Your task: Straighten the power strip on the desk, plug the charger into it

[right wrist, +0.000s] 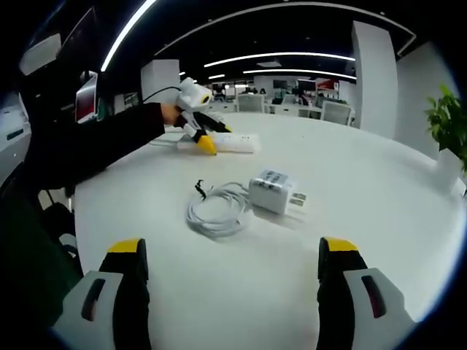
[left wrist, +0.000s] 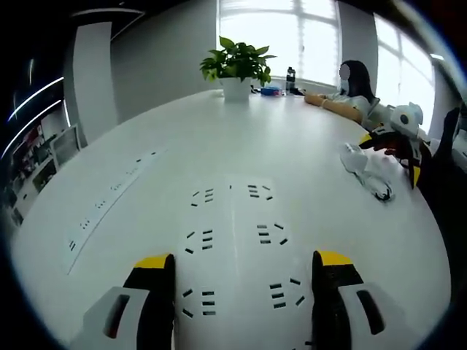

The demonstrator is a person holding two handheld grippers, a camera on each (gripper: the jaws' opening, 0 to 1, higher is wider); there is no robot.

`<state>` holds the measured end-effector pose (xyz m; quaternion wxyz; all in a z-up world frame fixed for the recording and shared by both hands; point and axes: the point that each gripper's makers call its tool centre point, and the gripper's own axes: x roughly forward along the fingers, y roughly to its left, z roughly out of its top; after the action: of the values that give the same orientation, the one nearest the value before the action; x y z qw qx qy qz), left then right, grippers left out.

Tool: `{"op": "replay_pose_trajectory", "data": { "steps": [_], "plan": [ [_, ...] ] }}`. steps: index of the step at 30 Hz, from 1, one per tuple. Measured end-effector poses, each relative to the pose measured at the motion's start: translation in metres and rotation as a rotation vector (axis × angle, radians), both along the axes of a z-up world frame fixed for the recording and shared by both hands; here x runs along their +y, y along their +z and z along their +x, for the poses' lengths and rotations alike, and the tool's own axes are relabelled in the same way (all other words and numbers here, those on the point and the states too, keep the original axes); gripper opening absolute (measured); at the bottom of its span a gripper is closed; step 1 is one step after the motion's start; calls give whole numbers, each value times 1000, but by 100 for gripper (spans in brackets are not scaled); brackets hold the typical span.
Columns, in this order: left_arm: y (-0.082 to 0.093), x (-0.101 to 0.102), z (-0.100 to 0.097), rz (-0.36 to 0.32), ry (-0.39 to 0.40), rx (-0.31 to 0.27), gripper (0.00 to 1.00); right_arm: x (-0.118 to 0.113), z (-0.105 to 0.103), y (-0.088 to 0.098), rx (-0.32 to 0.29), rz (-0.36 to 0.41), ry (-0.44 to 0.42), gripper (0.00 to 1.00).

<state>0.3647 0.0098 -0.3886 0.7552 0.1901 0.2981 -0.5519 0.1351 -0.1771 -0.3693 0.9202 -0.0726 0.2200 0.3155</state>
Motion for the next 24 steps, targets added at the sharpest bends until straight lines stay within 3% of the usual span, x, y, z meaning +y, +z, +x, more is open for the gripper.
{"op": "replay_pose_trajectory", "data": {
  "steps": [24],
  "plan": [
    [-1,-16,-7,4,-60,0,78,2,3,2,-4,9,7,96]
  ]
}}
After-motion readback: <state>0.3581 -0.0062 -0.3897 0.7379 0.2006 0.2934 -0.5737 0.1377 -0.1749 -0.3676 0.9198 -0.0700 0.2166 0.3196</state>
